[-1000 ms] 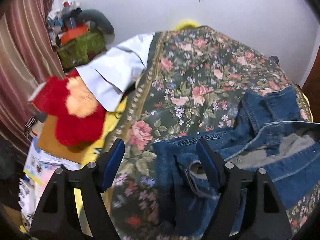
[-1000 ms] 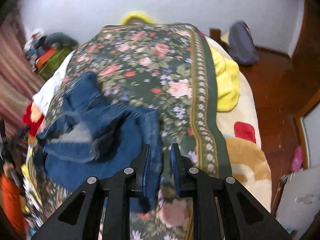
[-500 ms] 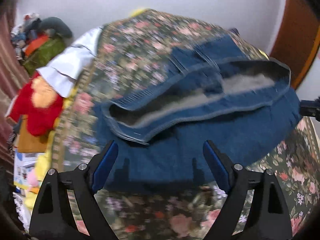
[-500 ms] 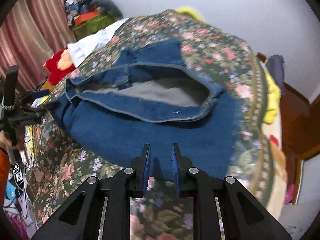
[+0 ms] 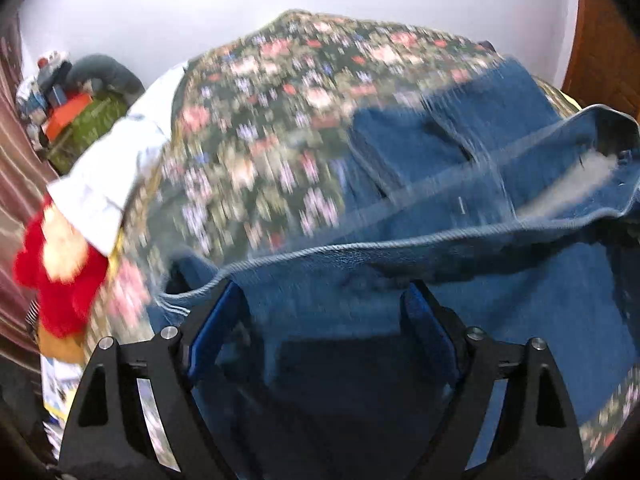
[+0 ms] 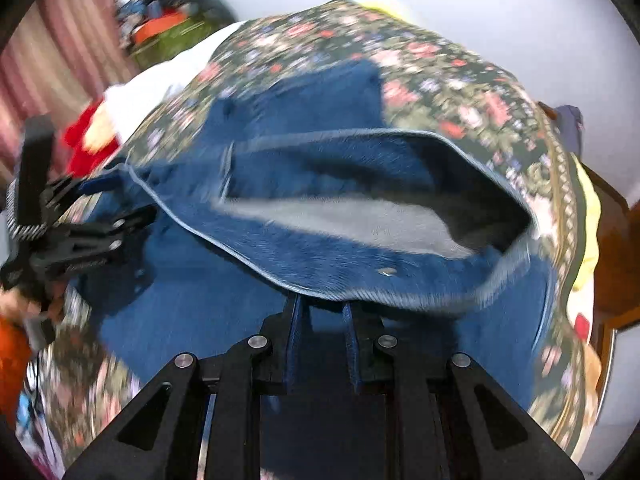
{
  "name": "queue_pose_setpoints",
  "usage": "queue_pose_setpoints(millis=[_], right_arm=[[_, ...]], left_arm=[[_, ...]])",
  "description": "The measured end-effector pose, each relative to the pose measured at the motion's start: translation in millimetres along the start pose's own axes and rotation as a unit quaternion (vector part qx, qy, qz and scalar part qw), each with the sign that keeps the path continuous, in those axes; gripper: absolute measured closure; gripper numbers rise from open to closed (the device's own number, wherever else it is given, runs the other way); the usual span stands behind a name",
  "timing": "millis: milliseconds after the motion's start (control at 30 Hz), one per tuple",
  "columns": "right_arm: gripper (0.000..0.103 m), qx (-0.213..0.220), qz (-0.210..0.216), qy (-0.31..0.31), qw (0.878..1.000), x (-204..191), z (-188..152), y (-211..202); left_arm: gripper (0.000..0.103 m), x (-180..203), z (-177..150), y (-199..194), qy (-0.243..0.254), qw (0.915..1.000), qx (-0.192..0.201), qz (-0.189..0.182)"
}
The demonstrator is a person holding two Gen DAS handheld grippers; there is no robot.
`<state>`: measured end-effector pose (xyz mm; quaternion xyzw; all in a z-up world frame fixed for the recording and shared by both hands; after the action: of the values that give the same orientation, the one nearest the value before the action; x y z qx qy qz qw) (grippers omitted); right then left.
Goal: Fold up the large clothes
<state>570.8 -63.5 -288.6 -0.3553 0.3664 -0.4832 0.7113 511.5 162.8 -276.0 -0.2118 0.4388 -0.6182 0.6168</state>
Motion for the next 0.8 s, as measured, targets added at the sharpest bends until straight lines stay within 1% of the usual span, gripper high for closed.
queue_pose_setpoints(millis=[67, 100, 167, 233, 267, 333, 367, 467, 533, 600, 667, 733, 800], right_arm=[[0.087, 0.016, -0.004, 0.02, 1.0, 7.0, 21.9, 3.9], [0.087, 0.017, -0.005, 0.036, 0.999, 12.7, 33.1, 7.9], [0.087, 0.016, 0.0, 0.064, 0.998, 20.3, 46.0, 11.6], [0.087, 0.029, 0.003, 0.079, 0.996, 23.9, 51.6, 2.8], [0.087, 0.039, 0.011, 0.082, 0.996, 23.1, 53.6, -4.4], [0.087, 0.064, 0.033, 0.077, 0.994, 19.1, 51.9, -25.0], [0.087, 0.069, 0.04, 0.073, 0.994, 16.3, 50.3, -32.1], [0.087, 0.067, 0.058, 0.047, 0.995, 2.0, 35.8, -48.2], [0.087, 0.058, 0.057, 0.021, 0.996, -7.4, 23.4, -48.8], [0.087, 0.049, 0.044, -0.011, 0.998, -15.9, 5.7, -44.8], [0.087, 0.033, 0.029, -0.042, 0.998, -23.5, -12.4, -34.8], [0.087, 0.015, 0.012, -0.063, 0.998, -24.9, -28.6, -20.5], [0.087, -0.005, -0.025, -0.087, 0.996, -24.8, -43.7, -2.2]], left_arm=[[0.017, -11.0, 15.2, 0.7, -0.003, 0.9998, 0.008, 0.018], [0.017, -18.8, 21.7, 3.4, -0.008, 0.9994, 0.008, 0.034], [0.017, -36.1, 29.1, 13.6, -0.018, 0.9983, -0.006, 0.055], [0.017, -54.9, 29.3, 15.1, -0.037, 0.9969, -0.02, 0.066], [0.017, -62.0, 28.0, 11.6, -0.045, 0.9967, -0.018, 0.065], [0.017, -78.3, 24.9, -3.7, -0.07, 0.9963, 0.005, 0.049], [0.017, -84.7, 23.8, -10.6, -0.081, 0.9958, 0.014, 0.04], [0.017, -97.8, 7.4, -33.3, -0.098, 0.9949, 0.023, 0.01], [0.017, -93.8, -5.6, -42.9, -0.093, 0.9955, 0.018, -0.004], [0.017, -82.8, -24.7, -45.7, -0.07, 0.9974, 0.003, -0.016], [0.017, -71.2, -43.6, -41.6, -0.047, 0.9986, -0.013, -0.02], [0.017, -61.7, -61.1, -30.4, -0.029, 0.9988, -0.037, -0.015], [0.017, -56.2, -73.2, -14.6, -0.013, 0.9979, -0.063, 0.001]])
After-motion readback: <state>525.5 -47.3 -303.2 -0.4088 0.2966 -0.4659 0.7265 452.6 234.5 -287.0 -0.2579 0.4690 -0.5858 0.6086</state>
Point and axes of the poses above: each gripper's, at about its wrist camera, not at the fingertips, and y roughly the way its jaws point, x to its right, z to its top, the point moved 7 cm from there along y, roughly the way its jaws point, and after that the axes turned 13 degrees about y, right-handed, at the moved point
